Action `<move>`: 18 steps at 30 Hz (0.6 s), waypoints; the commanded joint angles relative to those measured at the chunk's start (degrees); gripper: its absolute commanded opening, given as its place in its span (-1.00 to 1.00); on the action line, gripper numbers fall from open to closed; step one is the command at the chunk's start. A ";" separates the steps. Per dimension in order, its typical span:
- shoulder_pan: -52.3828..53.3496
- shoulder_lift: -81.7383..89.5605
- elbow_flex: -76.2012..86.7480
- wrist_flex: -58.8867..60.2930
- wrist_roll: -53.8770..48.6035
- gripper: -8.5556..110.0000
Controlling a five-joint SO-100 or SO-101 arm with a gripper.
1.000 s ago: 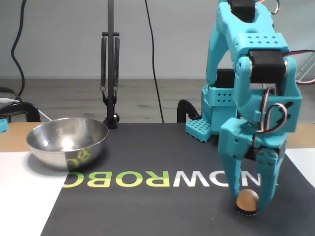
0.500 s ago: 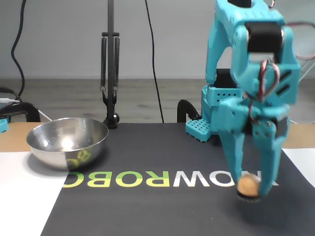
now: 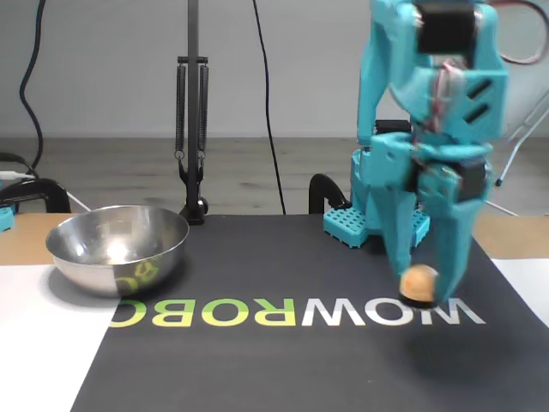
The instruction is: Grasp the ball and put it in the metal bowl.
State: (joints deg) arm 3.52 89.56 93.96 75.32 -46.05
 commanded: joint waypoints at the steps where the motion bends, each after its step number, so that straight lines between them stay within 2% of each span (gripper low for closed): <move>1: 1.58 3.60 -2.11 -0.44 5.10 -0.47; 9: 6.06 6.59 -2.02 -3.60 24.35 -0.47; 18: 9.40 8.53 -1.23 -2.90 24.87 -0.47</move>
State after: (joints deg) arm 11.95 95.27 93.96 72.25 -21.36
